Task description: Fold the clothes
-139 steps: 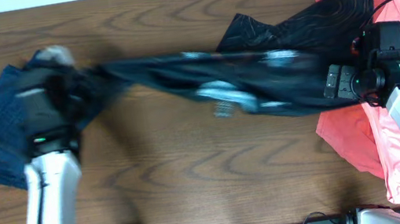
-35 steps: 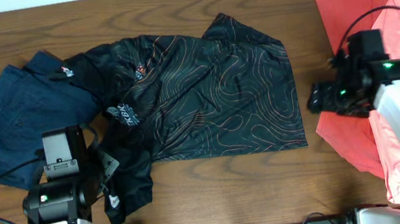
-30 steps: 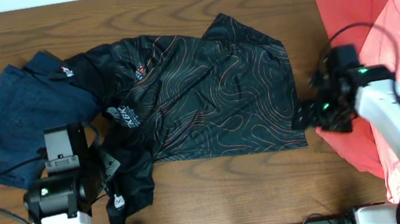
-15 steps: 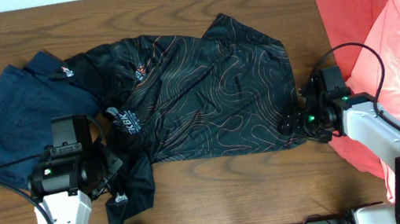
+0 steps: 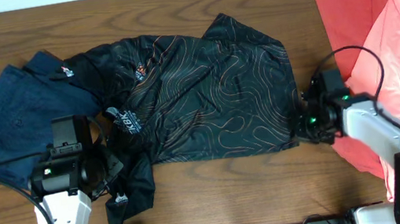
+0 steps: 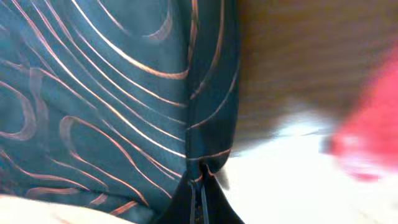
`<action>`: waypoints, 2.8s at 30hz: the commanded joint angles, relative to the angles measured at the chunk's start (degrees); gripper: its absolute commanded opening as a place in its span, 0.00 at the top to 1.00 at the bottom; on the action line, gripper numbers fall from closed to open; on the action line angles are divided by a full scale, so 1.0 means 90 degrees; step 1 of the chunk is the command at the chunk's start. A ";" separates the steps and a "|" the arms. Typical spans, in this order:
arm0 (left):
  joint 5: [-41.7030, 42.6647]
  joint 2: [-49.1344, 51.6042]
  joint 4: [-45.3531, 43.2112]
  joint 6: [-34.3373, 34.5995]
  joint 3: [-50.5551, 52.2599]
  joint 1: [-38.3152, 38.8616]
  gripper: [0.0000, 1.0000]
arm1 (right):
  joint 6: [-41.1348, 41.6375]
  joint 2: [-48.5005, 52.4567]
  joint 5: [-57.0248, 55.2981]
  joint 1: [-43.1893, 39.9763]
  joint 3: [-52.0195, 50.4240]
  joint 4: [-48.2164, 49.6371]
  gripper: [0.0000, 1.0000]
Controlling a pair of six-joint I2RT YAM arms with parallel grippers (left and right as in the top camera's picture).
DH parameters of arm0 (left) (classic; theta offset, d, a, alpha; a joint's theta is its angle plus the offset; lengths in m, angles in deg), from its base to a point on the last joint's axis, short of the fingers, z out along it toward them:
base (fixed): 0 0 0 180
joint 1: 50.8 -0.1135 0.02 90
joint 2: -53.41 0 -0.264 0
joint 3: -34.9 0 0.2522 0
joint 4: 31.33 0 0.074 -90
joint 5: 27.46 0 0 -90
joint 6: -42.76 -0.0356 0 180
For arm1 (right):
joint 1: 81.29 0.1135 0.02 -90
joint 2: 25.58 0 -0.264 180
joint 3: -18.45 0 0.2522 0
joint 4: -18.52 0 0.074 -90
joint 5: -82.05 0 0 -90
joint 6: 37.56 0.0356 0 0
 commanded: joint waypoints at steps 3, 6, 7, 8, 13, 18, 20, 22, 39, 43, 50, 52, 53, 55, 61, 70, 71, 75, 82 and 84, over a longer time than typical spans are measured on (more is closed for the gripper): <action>0.1117 0.0000 0.0323 -0.1217 -0.0653 -0.0032 0.94 | -0.0571 -0.0716 -0.0816 -0.0886 0.1994 -0.1258 0.99; 0.1292 0.0000 0.0721 -0.1542 -0.1290 -0.0032 0.94 | -0.0831 -0.0940 -0.0872 -0.1324 0.2987 -0.1991 0.99; 0.1292 0.0000 0.0869 -0.1639 -0.1515 -0.0032 0.94 | -0.0899 -0.0993 -0.0867 -0.1443 0.3291 -0.2256 0.99; 0.1292 0.0000 0.1042 -0.1707 -0.1778 -0.0032 0.94 | -0.0969 -0.1025 -0.0865 -0.1515 0.3507 -0.2477 0.99; 0.1304 -0.0007 0.1666 -0.1719 -0.2739 -0.0032 0.94 | -0.1443 -0.1151 -0.0884 -0.1596 0.4031 -0.3395 0.99; 0.1574 -0.0015 0.1950 -0.1948 -0.3657 -0.0032 0.94 | -0.1494 -0.1430 -0.0886 -0.1600 0.4148 -0.3458 0.99; 0.1571 -0.0036 0.1955 -0.2011 -0.4141 -0.0032 0.94 | -0.1491 -0.1610 -0.0886 -0.1617 0.4410 -0.3449 0.99; 0.1562 -0.0049 0.1846 -0.2055 -0.4597 -0.0032 0.94 | -0.1489 -0.1785 -0.0886 -0.1656 0.4753 -0.3388 0.99; 0.0930 0.0908 0.0007 -0.2050 -0.5622 -0.0032 0.94 | -0.1569 -0.1149 -0.1486 -0.1790 0.6528 -0.3082 0.99; 0.0930 0.1843 -0.0678 -0.2052 -0.5622 -0.0032 0.94 | -0.1702 -0.0250 -0.1212 -0.1649 0.6528 -0.2431 0.99; 0.1382 0.3247 -0.3519 -0.2050 -0.5644 -0.0034 0.94 | -0.1001 0.0656 -0.0901 -0.1484 0.6533 -0.0160 0.99; 0.1627 0.3378 -0.4294 -0.2033 -0.5758 -0.0039 0.94 | -0.0848 0.0624 -0.0879 -0.1486 0.6603 0.0325 0.99; 0.1659 0.3383 -0.4566 -0.1906 -0.5846 -0.0039 0.94 | -0.0780 0.0602 -0.0879 -0.1511 0.6730 0.0476 0.99; 0.1749 0.3376 -0.4940 -0.1693 -0.6186 -0.0061 0.94 | -0.0760 0.0588 -0.0882 -0.1554 0.7133 0.0532 0.99; 0.2251 0.3366 -0.4549 -0.1613 -0.7565 -0.0248 0.94 | -0.0986 0.0588 -0.1324 -0.1571 0.8381 -0.0231 0.99; 0.2601 0.3116 -0.0328 -0.1744 -0.7844 -0.0444 0.94 | -0.1508 0.0670 -0.2011 -0.1559 0.8432 -0.3031 0.99; 0.2601 0.3128 0.0250 -0.1744 -0.7788 -0.0418 0.94 | -0.1559 0.0695 -0.2106 -0.1562 0.8357 -0.3376 0.99; 0.2596 0.3155 0.2222 -0.2089 -0.7264 -0.0267 0.94 | -0.1559 0.0716 -0.2603 -0.1562 0.7842 -0.4454 0.99; 0.2574 0.3145 0.3944 -0.3021 -0.5654 -0.0168 0.94 | -0.1528 0.0714 -0.2720 -0.1562 0.6496 -0.5438 0.99; 0.2572 0.3075 0.4085 -0.3157 -0.5153 -0.0168 0.94 | -0.1462 0.0714 -0.2722 -0.1562 0.6120 -0.5717 0.99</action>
